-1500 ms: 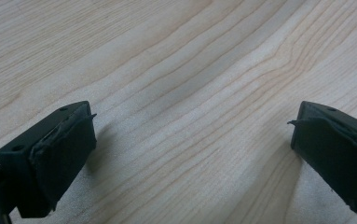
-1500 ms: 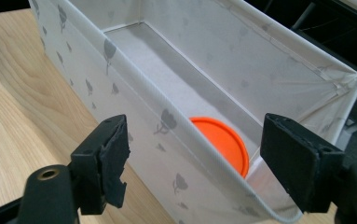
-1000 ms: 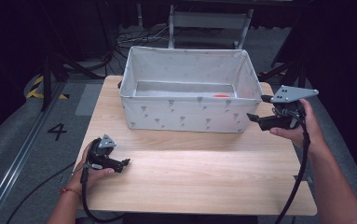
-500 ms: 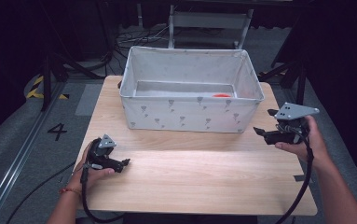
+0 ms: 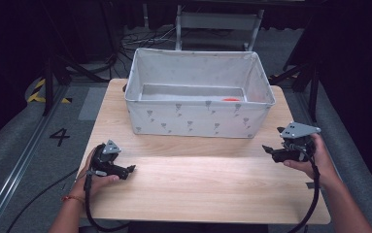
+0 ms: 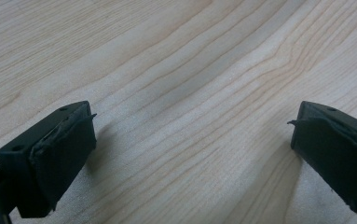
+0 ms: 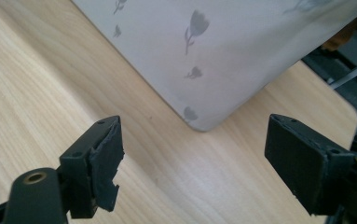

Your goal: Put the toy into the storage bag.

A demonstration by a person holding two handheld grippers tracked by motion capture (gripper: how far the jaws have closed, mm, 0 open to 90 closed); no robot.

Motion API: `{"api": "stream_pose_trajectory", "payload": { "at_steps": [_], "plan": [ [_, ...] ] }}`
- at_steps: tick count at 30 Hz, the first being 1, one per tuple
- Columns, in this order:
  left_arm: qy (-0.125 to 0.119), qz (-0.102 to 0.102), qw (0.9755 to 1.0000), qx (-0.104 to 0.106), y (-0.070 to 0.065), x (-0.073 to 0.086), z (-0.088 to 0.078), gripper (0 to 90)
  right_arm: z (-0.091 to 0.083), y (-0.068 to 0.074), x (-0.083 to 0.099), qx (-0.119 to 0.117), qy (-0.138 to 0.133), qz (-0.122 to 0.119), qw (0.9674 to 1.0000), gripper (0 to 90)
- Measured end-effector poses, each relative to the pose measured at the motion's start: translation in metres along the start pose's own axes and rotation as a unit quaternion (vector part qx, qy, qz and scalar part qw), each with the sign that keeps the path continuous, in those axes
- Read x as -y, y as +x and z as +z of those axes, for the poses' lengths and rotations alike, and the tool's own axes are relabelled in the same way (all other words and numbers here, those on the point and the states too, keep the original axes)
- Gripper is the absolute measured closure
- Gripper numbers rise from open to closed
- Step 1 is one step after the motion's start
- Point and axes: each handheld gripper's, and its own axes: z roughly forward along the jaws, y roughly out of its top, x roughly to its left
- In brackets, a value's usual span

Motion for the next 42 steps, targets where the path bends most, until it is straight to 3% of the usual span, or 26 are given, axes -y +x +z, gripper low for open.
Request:
{"api": "stream_pose_trajectory", "payload": {
  "at_steps": [9, 16, 28, 35, 42],
  "plan": [
    [0.0, 0.0, 1.0, 0.0, 0.0, 0.0, 0.0, 0.2, 0.012, 0.004, 0.021, 0.007, 0.018, 0.005, 0.9998, 18.6],
    [0.0, 0.0, 1.0, 0.0, 0.0, 0.0, 0.0, 0.2, 0.02, 0.002, 0.042, 0.007, 0.025, 0.034, 0.9991, 18.6],
    [0.0, 0.0, 1.0, 0.0, 0.0, 0.0, 0.0, 0.2, 0.023, 0.004, 0.082, -0.006, 0.014, 0.075, 0.997, 18.5],
    [0.0, 0.0, 1.0, 0.0, 0.0, 0.0, 0.0, 0.2, 0.028, 0.005, 0.109, -0.019, 0.016, 0.115, 0.9931, 18.5],
    [-0.001, 0.0, 1.0, 0.0, 0.0, 0.0, 0.0, 0.2, 0.031, 0.003, 0.138, -0.047, 0.0, 0.172, 0.9839, 18.1]
  ]
}}
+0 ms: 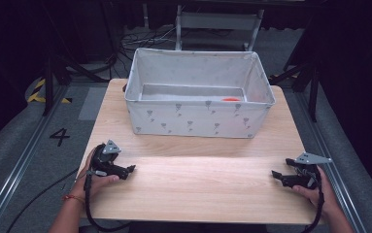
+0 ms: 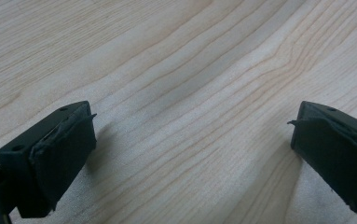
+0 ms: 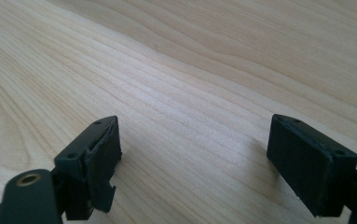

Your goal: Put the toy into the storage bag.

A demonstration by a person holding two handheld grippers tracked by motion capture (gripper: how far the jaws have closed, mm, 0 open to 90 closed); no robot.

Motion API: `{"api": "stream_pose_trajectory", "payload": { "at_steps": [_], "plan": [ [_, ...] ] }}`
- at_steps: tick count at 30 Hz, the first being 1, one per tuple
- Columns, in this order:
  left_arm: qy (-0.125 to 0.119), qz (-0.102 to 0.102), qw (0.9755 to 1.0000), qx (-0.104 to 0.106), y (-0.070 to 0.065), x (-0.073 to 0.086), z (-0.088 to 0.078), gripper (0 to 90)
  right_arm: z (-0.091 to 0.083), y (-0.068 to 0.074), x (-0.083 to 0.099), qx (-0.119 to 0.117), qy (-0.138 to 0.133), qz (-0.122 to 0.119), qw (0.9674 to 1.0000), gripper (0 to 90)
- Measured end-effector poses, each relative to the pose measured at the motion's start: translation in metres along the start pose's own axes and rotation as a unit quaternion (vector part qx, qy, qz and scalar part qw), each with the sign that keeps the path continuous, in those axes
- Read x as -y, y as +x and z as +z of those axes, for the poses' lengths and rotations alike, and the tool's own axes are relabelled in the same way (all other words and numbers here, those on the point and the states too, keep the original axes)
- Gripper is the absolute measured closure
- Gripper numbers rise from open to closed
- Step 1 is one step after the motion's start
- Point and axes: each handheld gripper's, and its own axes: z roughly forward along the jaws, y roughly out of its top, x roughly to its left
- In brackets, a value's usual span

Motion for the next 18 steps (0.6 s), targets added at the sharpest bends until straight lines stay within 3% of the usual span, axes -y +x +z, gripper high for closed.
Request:
{"api": "stream_pose_trajectory", "payload": {
  "at_steps": [4, 9, 18],
  "plan": [
    [0.0, 0.0, 1.0, 0.0, 0.0, 0.0, 0.0, 0.2, -0.0012, -0.003, 0.0009, 0.007, -0.001, 0.014, 0.9999, 18.2],
    [0.001, 0.002, 1.0, -0.001, 0.0001, -0.0001, -0.0001, 0.2, 0.0006, -0.0014, 0.0, 0.011, 0.004, 0.006, 0.9999, 15.5],
    [0.001, -0.001, 1.0, 0.003, -0.0002, 0.0004, -0.0002, 0.2, 0.0002, 0.0009, 0.0004, 0.023, 0.003, 0.018, 0.9996, 15.3]
  ]
}}
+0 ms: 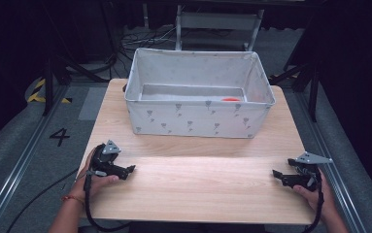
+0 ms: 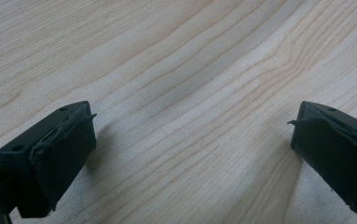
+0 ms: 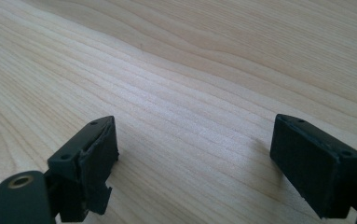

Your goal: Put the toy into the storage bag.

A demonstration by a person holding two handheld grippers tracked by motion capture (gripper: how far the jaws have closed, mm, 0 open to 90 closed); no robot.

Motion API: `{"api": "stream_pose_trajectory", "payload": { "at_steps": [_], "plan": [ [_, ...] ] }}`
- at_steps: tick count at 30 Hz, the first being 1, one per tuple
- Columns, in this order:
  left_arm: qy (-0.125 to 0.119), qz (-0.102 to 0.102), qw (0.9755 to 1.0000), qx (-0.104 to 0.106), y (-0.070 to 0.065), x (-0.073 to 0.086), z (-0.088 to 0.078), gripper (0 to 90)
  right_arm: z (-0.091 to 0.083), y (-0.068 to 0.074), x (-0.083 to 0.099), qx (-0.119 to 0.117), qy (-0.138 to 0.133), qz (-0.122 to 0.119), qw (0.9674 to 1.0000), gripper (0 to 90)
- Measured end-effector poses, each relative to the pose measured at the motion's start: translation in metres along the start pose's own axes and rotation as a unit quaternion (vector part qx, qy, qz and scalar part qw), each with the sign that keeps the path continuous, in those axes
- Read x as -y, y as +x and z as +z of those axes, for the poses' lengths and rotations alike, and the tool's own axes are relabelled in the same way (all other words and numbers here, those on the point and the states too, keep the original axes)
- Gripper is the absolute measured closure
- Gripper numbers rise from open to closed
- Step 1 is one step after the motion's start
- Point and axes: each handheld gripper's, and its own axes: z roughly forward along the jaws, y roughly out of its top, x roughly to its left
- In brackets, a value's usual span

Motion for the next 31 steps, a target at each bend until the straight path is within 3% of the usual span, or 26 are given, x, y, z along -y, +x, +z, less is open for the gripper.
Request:
{"api": "stream_pose_trajectory", "payload": {
  "at_steps": [31],
  "plan": [
    [-0.001, 0.004, 1.0, -0.001, 0.0008, -0.0004, 0.0, 0.2, 0.0002, 0.0002, 0.0001, 0.009, 0.003, 0.006, 0.9999, 12.6]
  ]
}}
